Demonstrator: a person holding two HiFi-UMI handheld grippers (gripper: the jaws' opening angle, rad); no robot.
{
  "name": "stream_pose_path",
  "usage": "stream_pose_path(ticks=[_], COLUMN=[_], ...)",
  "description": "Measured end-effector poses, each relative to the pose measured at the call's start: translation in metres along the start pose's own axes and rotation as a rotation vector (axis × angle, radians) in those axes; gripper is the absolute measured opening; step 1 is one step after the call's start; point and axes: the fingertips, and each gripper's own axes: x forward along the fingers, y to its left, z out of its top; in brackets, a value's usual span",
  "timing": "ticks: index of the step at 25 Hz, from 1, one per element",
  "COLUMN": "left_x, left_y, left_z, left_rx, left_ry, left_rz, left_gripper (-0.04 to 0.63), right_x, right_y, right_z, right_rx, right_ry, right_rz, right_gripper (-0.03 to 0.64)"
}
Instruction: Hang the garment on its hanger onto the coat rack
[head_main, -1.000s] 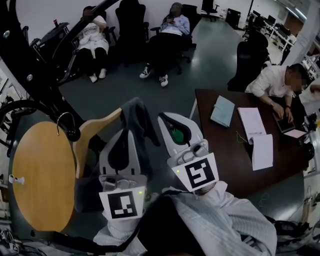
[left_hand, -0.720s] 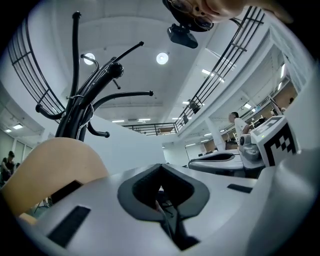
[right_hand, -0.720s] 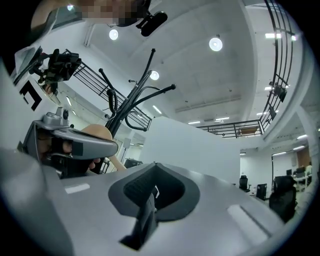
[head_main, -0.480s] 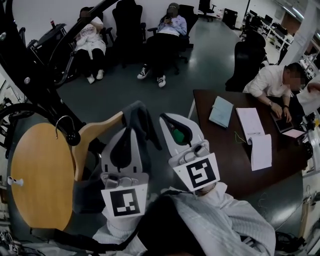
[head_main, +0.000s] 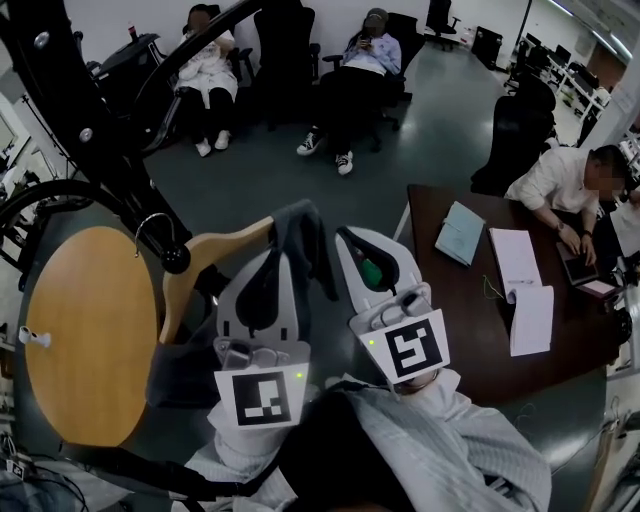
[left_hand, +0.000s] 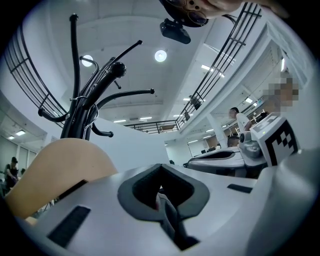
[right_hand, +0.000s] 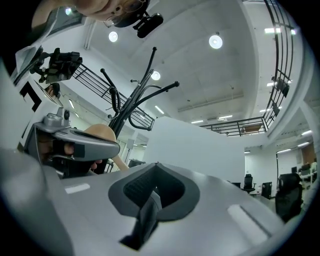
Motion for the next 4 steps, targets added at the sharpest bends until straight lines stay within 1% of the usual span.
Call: stream_pose_path(ticks=[4], left_x=[-0.0018], left_y=[0.0002], left_z=[0.0], left_rx=[0.013], left_ry=[0.003], left_rz=[-0.009], left_gripper=[0.005], right_x=[0.0003], right_y=[0.0044], right_z=[0.0003], right_rx=[0.004], right_ry=[-0.002], right_rz=[0.001], right_gripper=[0.0])
